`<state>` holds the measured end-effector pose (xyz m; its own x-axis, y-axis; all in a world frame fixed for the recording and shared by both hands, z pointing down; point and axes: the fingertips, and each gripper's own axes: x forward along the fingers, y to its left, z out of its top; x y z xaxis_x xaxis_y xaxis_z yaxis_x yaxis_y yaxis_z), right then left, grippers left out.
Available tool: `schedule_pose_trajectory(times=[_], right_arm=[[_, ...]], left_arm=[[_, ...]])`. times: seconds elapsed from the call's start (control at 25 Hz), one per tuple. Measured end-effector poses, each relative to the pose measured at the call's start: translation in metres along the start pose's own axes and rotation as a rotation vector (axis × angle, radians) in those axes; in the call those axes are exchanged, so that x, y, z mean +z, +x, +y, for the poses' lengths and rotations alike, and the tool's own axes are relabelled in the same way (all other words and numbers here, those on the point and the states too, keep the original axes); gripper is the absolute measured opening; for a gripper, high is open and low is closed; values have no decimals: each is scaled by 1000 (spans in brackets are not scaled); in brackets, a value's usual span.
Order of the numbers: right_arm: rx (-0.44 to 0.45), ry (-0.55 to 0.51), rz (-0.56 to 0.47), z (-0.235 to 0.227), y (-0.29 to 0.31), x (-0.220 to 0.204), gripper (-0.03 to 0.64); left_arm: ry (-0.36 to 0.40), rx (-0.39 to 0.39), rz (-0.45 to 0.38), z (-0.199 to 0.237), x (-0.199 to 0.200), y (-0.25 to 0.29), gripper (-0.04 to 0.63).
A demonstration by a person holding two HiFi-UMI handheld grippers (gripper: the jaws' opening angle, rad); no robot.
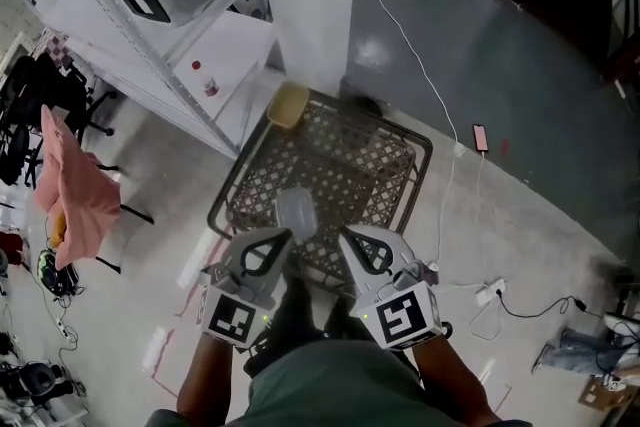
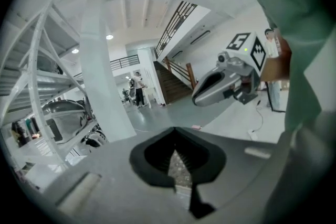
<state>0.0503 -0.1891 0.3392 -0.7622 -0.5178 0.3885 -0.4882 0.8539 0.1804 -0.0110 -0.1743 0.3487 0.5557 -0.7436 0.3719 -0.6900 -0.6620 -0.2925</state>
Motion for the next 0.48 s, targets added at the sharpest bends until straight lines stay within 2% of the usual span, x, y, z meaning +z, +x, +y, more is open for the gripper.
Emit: schedule_pose_trajectory(times=[0.24, 0.48], right_arm=[[-31, 32, 61, -15, 30, -13, 6], [-34, 73, 103, -22, 68, -33, 6]], left_arm=[[-28, -38, -4, 29, -21, 26, 3], [-72, -70, 29, 51, -64, 51, 3]])
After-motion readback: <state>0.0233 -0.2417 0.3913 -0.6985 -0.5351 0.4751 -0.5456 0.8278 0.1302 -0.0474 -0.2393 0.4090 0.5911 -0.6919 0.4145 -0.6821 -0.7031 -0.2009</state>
